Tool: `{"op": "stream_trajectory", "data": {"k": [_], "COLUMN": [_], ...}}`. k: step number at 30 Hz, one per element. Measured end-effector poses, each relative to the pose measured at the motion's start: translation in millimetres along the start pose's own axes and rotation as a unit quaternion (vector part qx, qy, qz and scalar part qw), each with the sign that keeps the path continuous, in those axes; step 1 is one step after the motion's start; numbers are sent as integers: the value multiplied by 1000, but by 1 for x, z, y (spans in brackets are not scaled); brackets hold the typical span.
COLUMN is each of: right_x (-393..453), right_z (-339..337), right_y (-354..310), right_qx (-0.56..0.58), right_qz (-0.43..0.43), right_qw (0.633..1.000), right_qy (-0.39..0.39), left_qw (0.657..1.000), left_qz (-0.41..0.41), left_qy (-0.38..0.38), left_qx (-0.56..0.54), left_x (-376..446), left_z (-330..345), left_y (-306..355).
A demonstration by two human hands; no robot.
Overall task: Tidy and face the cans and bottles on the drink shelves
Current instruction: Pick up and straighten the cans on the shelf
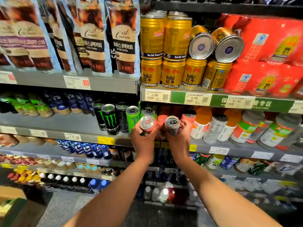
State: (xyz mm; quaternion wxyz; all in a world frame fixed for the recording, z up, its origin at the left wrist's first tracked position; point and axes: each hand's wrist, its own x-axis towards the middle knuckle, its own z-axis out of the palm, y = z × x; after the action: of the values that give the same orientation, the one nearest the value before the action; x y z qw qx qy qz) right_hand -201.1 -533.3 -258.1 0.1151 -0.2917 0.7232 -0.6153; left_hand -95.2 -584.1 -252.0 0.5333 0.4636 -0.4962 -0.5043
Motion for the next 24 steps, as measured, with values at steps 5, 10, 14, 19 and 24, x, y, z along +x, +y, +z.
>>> {"op": "stream_trajectory", "data": {"k": [5, 10, 14, 19, 24], "right_x": [-2, -14, -16, -22, -6], "right_z": [10, 5, -15, -61, -137], "right_y": [-2, -1, -17, -32, -1], "right_qx": [-118, -43, 57, 112, 159], "right_qz": [-54, -9, 24, 44, 72], "right_qw": [991, 999, 996, 989, 983], "right_qy": [-38, 22, 70, 88, 64], "left_qw": [998, 997, 997, 998, 999], "left_qz": [44, 43, 17, 16, 19], "left_qy": [-37, -52, -70, -55, -28], "left_qx": [25, 25, 17, 6, 26], "left_x": [9, 10, 8, -2, -29], "left_z": [-16, -20, -11, 18, 83], "left_y": [-5, -4, -10, -10, 5]}}
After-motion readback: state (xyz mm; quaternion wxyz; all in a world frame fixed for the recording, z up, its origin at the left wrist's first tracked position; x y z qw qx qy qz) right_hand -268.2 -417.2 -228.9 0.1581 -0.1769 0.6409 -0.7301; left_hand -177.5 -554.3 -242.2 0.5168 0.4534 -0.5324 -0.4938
